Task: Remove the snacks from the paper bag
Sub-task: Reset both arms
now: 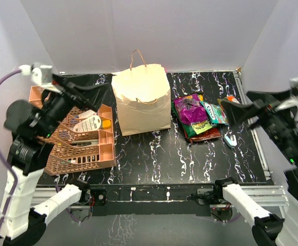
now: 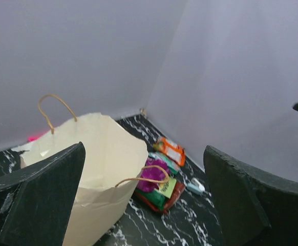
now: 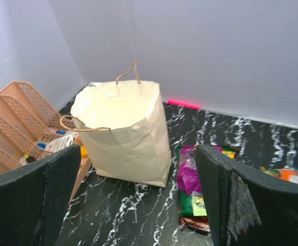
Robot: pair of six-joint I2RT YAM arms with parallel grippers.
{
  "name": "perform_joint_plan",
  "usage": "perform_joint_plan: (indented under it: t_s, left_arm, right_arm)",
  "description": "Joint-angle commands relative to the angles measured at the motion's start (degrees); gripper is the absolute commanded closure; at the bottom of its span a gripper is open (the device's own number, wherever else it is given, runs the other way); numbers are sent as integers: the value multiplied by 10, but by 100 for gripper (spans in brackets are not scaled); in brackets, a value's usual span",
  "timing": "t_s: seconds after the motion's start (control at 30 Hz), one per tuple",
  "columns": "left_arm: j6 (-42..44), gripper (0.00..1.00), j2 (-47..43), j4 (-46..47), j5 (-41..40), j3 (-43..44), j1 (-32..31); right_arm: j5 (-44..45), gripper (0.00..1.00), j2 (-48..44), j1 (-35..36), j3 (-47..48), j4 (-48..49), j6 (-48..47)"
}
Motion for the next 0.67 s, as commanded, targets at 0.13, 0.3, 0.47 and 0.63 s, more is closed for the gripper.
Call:
perform_joint_plan:
  t_s: [0.13, 0.3, 0.47, 0.63]
  left_arm:
    - [41, 2, -58, -19, -140, -4, -3]
    - [53, 1, -47, -80, -177, 25, -3]
    - [75, 2, -41, -69, -190, 20, -3]
    - [76, 2, -31, -38, -184, 0, -3]
  right_arm:
    - [179, 2, -20, 51, 29, -43, -35]
    - [161, 2, -35, 51, -36, 44, -1]
    - [174, 2, -17, 51, -39, 71, 24]
    - [202, 2, 12, 54, -16, 21, 23]
